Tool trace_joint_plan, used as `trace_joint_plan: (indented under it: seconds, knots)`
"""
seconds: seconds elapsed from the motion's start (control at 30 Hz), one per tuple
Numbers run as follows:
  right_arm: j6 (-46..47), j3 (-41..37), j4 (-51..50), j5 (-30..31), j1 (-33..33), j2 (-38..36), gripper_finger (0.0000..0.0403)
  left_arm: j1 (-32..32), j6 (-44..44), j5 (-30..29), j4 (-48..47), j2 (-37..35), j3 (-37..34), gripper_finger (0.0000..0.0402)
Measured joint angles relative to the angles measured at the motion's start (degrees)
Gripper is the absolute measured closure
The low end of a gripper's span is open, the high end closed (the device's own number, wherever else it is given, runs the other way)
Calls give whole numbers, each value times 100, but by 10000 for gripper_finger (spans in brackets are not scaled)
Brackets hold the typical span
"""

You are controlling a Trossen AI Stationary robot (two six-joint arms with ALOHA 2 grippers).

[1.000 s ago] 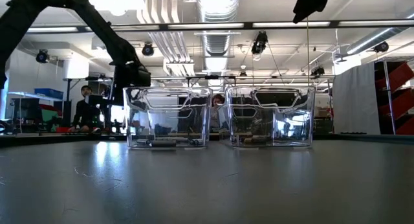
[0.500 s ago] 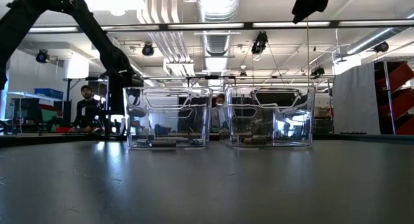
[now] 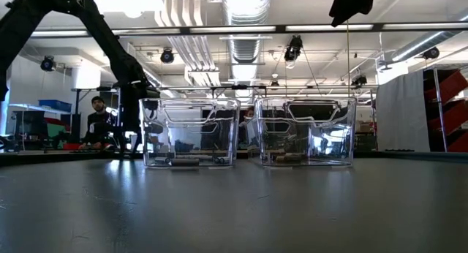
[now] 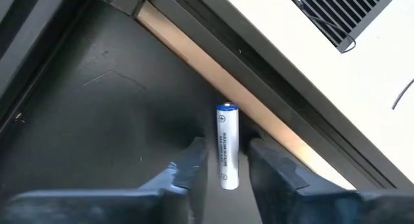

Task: Sort batteries
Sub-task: Put the white battery into the left transparent bin

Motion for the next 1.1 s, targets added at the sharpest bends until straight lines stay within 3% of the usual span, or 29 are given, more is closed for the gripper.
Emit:
trace_joint_plan:
  seconds: [0.3, 0.67, 0.83, 1.1]
  knots:
    - [224, 37, -24, -4, 0, 2, 218, -28, 35, -101, 26, 2, -37, 387]
    - [-23, 385, 4, 44, 1, -2, 242, -267, 542, -274, 210, -506, 17, 383]
    - [-479, 385, 7, 93, 0, 7, 258, -713, 1148, -454, 819, -1151, 19, 384]
    - [-865, 385, 9, 100, 0, 9, 291, -2034, 2331, -731, 1623, -2472, -2, 384]
